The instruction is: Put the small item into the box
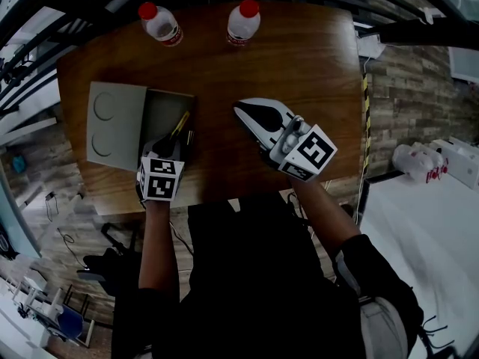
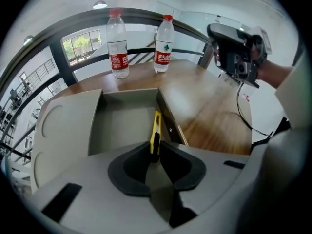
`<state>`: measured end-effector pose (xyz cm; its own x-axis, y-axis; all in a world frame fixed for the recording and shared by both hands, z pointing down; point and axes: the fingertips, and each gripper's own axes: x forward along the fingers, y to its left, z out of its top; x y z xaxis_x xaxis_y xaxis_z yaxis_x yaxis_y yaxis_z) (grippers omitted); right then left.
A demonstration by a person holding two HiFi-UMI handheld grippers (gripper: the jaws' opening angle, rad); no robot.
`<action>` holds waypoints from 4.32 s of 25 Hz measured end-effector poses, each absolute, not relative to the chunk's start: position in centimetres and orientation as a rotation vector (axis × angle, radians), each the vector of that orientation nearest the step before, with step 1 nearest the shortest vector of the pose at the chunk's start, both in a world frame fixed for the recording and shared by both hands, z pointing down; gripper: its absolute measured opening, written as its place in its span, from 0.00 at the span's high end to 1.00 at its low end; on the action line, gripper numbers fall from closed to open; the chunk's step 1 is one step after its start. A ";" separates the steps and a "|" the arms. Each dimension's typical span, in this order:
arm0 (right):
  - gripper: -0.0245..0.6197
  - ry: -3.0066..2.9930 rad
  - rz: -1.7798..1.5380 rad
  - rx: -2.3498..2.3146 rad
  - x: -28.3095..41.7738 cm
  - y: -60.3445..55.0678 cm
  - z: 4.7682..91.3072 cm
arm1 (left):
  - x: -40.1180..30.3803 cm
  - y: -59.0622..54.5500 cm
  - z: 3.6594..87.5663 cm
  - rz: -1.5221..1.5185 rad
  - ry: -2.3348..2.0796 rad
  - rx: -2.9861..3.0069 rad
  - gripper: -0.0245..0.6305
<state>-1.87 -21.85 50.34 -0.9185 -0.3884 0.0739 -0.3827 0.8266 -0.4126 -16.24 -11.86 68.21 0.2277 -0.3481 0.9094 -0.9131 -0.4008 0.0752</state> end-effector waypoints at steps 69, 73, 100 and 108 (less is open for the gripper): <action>0.95 3.044 -0.038 -0.432 -0.1 -3.9 28.5 | -17.9 3.7 30.1 -0.497 -1.443 2.596 0.94; 0.95 3.030 -0.057 -0.464 -0.2 0.5 28.2 | -19.3 8.9 29.8 -0.554 -1.427 2.625 0.94; 0.95 3.033 -0.194 -0.199 7.4 19.1 29.6 | -5.1 24.3 32.1 -0.540 -1.200 2.622 0.94; 0.95 3.020 -0.259 -0.035 14.2 22.6 30.5 | 1.5 25.6 30.5 -0.449 -1.228 2.649 0.94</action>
